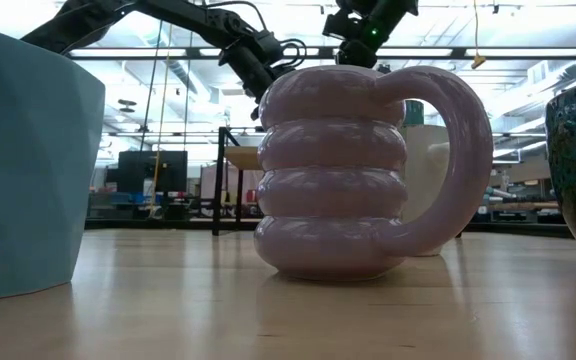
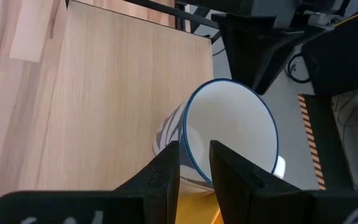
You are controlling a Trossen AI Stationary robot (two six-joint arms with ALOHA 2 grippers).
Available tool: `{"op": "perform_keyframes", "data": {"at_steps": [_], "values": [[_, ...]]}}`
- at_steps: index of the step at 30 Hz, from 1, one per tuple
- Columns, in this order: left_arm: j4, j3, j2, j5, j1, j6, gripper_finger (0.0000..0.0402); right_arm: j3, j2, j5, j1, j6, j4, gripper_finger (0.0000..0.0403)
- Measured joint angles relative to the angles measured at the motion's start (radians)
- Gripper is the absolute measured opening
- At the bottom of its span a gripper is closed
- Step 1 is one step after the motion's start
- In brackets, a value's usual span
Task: Place coffee mugs
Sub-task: Put the white patterned mug on the shelf
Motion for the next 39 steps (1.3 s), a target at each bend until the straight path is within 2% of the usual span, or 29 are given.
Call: {"op": "perform_keyframes", "data": {"at_steps": [8, 16, 29, 39], "values": [[0.006, 0.000, 0.000, -0.020, 0.000, 0.000, 0.0142, -0.040, 0.001, -0.044, -0.011, -0.025, 0.027, 0.0093], [0.005, 0.000, 0.000, -0.017, -0.003, 0.000, 0.0142, -0.077, 0.002, 0.058, -0.005, -0.052, 0.090, 0.0093], [-0.015, 0.000, 0.000, -0.017, -0.005, 0.008, 0.0142, -0.077, 0.001, 0.062, -0.038, -0.051, 0.081, 0.0093], [-0.017, 0.000, 0.000, -0.017, -0.006, 0.006, 0.0142, -0.077, -0.009, 0.113, -0.036, -0.048, 0.078, 0.0093]]}}
